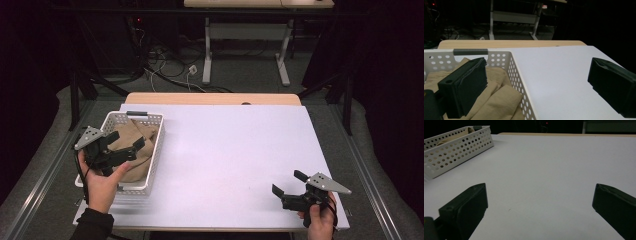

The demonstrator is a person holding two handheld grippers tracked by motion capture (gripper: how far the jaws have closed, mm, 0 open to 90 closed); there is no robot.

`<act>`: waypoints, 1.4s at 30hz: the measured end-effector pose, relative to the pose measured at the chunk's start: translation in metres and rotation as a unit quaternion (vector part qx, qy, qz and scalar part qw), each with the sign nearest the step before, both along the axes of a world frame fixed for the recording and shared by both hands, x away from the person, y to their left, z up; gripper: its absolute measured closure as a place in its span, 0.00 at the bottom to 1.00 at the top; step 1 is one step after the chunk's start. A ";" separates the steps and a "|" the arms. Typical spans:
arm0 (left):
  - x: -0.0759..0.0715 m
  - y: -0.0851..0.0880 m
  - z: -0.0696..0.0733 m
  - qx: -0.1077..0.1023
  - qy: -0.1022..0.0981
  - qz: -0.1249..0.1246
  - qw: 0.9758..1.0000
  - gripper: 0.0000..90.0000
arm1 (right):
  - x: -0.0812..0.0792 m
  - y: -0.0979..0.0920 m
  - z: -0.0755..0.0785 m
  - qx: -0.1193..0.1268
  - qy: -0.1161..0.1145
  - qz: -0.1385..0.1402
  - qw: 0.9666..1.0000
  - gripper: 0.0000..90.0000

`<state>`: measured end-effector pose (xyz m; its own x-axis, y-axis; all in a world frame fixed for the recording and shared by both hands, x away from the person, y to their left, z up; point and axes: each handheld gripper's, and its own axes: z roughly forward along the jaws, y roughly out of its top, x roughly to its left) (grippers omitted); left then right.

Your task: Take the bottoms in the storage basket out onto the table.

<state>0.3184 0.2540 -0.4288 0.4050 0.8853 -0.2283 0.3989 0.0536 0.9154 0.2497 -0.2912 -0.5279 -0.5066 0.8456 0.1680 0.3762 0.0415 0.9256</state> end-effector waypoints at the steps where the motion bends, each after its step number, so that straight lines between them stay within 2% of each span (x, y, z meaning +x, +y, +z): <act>1: 0.001 0.000 0.000 0.003 0.001 -0.001 1.000 0.03 | 0.000 0.000 0.000 0.002 -0.001 0.000 1.000 0.00; 6: 0.007 0.001 0.002 0.012 0.006 0.004 1.000 0.03 | 0.000 0.000 0.000 0.003 0.000 -0.002 1.000 0.00; 17: 0.021 0.004 0.016 0.010 0.017 0.019 1.000 0.03 | 0.000 0.000 0.000 0.001 0.001 -0.002 1.000 0.00; 27: 0.036 0.004 0.028 0.032 0.034 0.023 0.999 0.03 | 0.000 0.001 -0.001 0.000 0.004 -0.002 1.000 0.00; 42: 0.054 0.007 0.032 0.038 0.059 0.039 0.997 0.03 | 0.001 0.001 -0.001 0.001 0.004 -0.003 1.000 0.00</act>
<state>0.3729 0.2611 -0.3968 0.3088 0.9294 -0.2021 0.5015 0.0214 0.8649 0.2506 -0.2905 -0.5293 -0.5003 0.8481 0.1744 0.3838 0.0367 0.9227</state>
